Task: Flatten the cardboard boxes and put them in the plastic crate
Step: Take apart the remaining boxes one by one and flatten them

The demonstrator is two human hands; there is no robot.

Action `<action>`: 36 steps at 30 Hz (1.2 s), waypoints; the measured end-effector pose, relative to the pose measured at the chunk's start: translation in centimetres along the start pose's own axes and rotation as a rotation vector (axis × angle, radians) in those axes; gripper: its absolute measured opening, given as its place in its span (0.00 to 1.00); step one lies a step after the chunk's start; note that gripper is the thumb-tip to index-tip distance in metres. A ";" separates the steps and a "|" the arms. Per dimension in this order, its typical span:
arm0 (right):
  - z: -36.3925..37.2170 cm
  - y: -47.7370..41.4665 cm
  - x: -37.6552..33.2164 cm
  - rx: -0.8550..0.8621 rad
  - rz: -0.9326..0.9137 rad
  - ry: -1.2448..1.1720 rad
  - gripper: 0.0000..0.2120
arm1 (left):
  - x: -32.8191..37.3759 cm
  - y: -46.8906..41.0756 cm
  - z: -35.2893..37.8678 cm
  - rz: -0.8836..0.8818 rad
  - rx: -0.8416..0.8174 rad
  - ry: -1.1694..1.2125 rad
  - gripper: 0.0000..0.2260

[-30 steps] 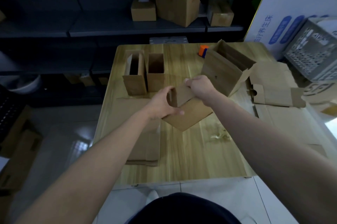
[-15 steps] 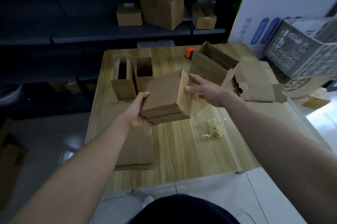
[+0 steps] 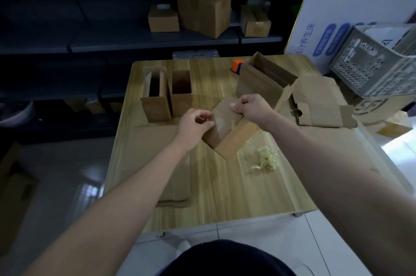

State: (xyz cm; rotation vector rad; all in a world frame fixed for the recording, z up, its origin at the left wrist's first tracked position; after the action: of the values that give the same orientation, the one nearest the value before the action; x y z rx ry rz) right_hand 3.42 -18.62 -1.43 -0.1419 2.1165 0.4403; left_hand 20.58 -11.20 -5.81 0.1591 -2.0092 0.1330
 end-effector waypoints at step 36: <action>6.8 -0.5 2.6 0.034 0.037 -0.252 0.11 | -3.4 1.1 -0.1 -0.208 0.143 -0.197 0.03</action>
State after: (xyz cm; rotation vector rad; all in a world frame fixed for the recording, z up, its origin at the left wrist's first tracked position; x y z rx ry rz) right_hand 7.50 -16.47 -7.08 -0.0258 1.8798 0.4205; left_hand 21.93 -9.88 -8.88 0.4865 -2.1649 0.1323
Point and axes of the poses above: each hand's wrist, its own y-axis away from the middle knuckle, its own z-axis out of the palm, x = y × z, the point moved 1 cm from there along -y, towards the middle knuckle, and after that the axes turned 2 degrees about -x, right-handed, at the moved point
